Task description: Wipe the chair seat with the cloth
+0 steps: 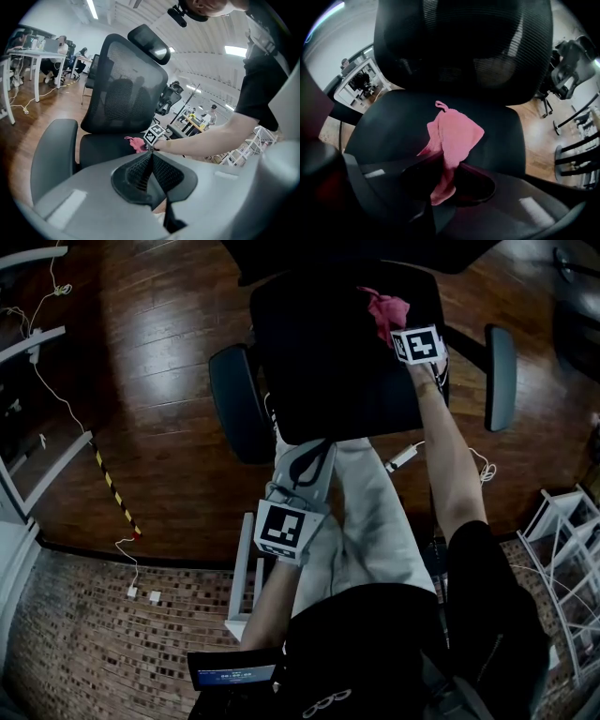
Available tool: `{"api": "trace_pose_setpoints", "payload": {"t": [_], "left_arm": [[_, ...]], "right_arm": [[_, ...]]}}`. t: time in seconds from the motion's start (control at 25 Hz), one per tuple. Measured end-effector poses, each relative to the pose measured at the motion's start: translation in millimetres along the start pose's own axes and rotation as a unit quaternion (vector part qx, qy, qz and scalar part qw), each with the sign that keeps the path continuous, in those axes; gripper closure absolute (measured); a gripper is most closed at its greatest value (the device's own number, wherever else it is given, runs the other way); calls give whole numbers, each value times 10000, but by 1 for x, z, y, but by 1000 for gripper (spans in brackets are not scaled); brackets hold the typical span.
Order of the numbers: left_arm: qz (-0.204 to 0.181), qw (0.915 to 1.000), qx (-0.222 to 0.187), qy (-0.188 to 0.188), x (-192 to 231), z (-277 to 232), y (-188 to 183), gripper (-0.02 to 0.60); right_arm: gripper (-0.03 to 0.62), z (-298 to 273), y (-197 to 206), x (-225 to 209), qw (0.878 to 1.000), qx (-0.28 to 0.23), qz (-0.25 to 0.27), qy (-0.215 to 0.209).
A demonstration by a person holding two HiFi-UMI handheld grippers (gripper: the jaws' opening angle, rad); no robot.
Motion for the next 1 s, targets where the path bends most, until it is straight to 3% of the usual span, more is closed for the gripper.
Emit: {"api": "trace_pose_setpoints", "payload": {"t": [0.2,0.44,0.6,0.72,1.0], "left_arm": [[-1,10000,20,68,-1,-2,-2,589],[-66,9999,42,78,1,3,-3,589],[-79,9999,61,102,1,6,-4,589],[-93,9999,70,119,4,10,-4,589],[-59,9998,112,118,12,18,2,589]], "right_arm": [[525,21,17,-36,9961,136,-255,829],[525,41,38,-66,9832,163,-602,1717],[525,54,45,-71,9738,29,-542,2210],[525,49,50,-63,9766,44,-522,2087],[525,15,39,-1,9934,78,-302,1103]]}}
Point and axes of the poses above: the fingertips, and each gripper's own axes: z backward along the fingers, x to its left, y out of its underside, the point moved 10 cm from there along z, backward along the fingers, and after that the axes turned 3 degrees about -x, right-handed, at the moved point
